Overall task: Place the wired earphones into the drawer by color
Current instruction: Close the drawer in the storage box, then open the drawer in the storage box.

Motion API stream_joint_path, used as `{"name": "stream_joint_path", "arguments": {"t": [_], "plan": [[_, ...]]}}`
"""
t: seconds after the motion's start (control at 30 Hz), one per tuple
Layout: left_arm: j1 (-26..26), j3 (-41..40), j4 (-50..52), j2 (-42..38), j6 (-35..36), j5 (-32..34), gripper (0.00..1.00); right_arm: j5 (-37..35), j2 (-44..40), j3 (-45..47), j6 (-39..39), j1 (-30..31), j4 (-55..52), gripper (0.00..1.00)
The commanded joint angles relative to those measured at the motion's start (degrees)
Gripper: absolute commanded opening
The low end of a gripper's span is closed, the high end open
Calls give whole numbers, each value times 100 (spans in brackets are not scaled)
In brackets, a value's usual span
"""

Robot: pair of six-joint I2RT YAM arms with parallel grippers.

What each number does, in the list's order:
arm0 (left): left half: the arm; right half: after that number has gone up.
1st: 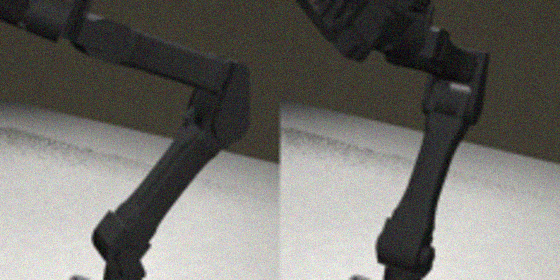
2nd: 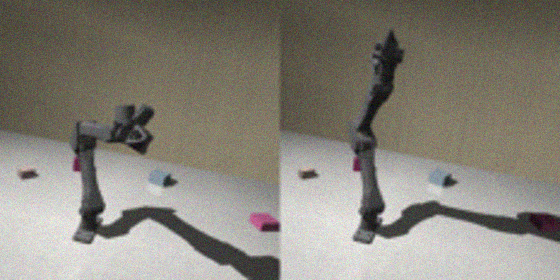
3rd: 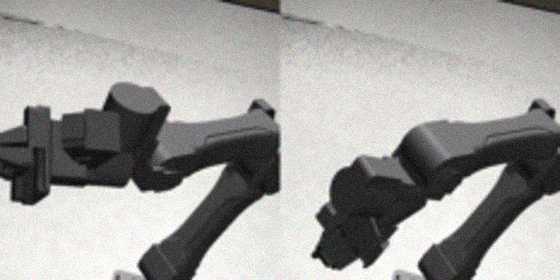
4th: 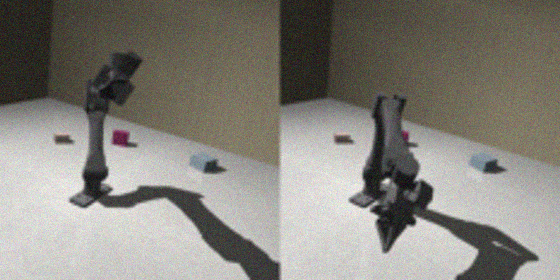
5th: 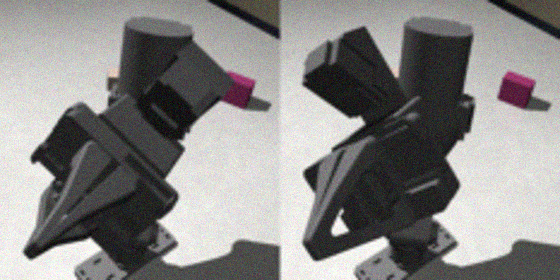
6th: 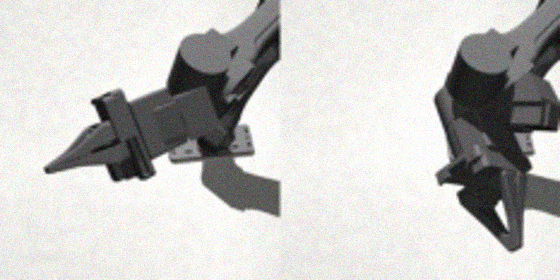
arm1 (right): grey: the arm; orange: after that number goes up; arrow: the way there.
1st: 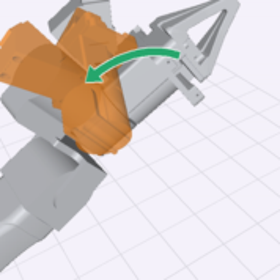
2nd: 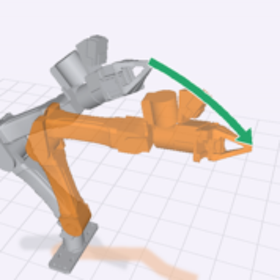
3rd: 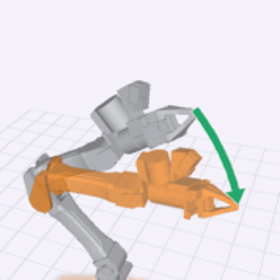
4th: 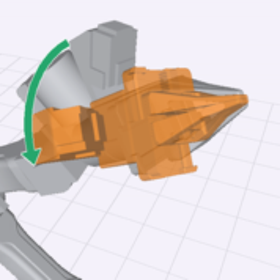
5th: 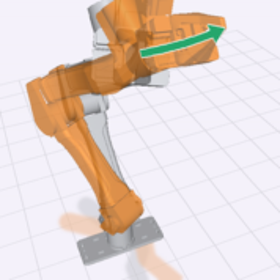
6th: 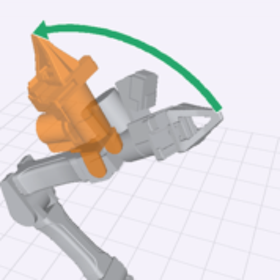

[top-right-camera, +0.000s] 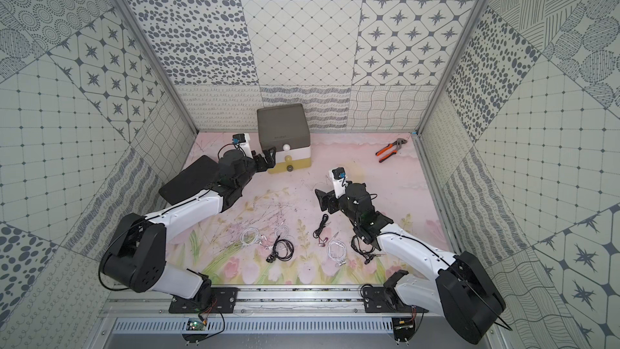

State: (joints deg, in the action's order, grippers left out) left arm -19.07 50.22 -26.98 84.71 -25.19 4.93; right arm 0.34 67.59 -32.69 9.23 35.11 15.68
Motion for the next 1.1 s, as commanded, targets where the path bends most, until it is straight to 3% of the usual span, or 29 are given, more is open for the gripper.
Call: {"name": "stream_joint_path", "arguments": {"t": [0.0, 0.33, 0.5, 1.07], "plan": [[9, -402, 546, -657, -428, -778, 99, 332, 163, -301, 541, -11, 166, 86], [9, -1432, 1020, -1768, -792, -1556, 99, 869, 1110, -1088, 1801, 21, -189, 85], [0, -2088, 411, -1886, -857, -1669, 99, 971, 1466, -1387, 2471, 64, -163, 84], [-26, -2505, 307, -2163, -351, -1655, 99, 587, 2181, -1916, 2757, 92, -67, 80]]}}
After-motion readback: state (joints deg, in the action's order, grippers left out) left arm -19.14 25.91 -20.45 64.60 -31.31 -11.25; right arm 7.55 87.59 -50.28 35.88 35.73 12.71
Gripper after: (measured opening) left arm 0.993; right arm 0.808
